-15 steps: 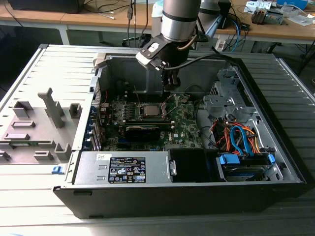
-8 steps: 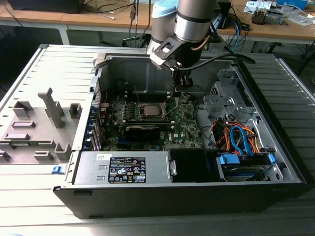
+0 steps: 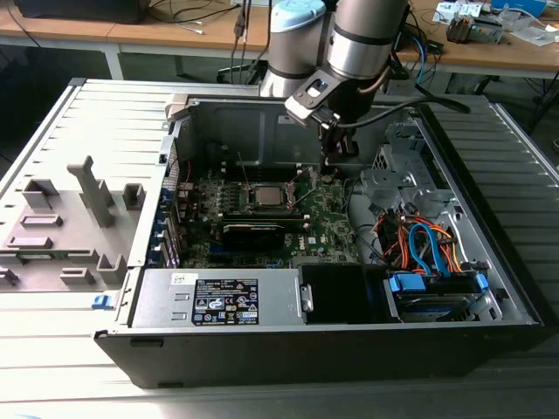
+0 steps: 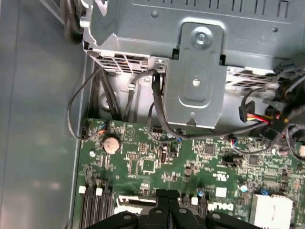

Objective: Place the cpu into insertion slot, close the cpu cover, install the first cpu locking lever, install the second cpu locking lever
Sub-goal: 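Close the cpu cover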

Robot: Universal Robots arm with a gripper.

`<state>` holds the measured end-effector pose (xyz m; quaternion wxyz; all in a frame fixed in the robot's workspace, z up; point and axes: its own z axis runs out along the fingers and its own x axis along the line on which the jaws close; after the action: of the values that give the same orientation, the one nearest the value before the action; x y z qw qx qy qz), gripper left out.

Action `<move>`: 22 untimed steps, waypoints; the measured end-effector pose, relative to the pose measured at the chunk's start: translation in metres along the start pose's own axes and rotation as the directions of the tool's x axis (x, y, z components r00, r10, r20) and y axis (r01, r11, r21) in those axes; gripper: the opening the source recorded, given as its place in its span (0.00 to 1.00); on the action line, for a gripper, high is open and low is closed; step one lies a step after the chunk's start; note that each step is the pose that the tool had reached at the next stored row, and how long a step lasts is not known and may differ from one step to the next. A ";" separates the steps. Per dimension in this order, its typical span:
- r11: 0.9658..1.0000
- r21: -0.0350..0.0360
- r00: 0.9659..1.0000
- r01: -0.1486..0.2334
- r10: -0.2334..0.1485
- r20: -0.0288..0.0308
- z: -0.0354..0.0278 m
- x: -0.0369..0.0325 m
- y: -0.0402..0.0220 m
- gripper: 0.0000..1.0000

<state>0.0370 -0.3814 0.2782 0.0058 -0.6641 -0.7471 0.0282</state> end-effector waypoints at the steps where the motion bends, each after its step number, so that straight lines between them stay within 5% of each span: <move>1: 1.000 0.001 1.000 -0.001 0.001 0.000 0.0023 0.0010 0.0009 0.11; 11: 1.000 0.005 1.000 -0.008 0.008 -0.001 0.0212 0.0117 0.0092 0.11; 22: 1.000 0.004 1.000 -0.012 0.012 -0.009 0.0226 0.0162 -0.0165 0.11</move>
<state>0.0176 -0.3681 0.2559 0.0102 -0.6686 -0.7431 0.0267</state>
